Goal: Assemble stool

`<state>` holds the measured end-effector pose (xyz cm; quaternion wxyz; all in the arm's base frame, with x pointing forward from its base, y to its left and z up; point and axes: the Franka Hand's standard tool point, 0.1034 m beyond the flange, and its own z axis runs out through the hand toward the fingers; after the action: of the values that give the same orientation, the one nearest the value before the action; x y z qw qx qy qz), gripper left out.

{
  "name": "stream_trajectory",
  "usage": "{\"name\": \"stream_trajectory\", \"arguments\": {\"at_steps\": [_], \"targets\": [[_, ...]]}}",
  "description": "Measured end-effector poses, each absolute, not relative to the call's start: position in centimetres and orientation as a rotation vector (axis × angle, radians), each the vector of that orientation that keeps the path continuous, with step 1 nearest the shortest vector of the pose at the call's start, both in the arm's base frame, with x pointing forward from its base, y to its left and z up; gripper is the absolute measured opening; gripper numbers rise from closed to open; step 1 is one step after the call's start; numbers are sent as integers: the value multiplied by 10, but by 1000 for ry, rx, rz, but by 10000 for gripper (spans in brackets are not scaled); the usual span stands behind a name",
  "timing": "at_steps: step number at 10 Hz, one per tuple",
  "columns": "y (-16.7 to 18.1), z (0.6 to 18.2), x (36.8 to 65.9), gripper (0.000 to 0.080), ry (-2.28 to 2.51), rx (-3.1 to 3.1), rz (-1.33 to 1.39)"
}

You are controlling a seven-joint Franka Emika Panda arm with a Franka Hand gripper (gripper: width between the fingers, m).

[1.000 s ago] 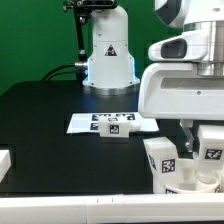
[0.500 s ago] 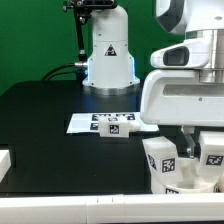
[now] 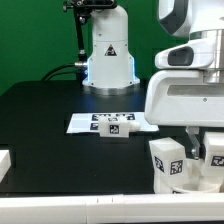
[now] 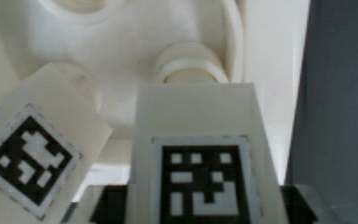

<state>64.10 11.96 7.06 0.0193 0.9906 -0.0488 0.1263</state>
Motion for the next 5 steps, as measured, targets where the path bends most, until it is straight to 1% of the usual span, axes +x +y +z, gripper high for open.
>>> {"name": "stream_trajectory", "arguments": {"at_steps": [4, 5], "targets": [[122, 72, 639, 326, -142, 3067, 386], [122, 72, 639, 494, -142, 3067, 386]]}}
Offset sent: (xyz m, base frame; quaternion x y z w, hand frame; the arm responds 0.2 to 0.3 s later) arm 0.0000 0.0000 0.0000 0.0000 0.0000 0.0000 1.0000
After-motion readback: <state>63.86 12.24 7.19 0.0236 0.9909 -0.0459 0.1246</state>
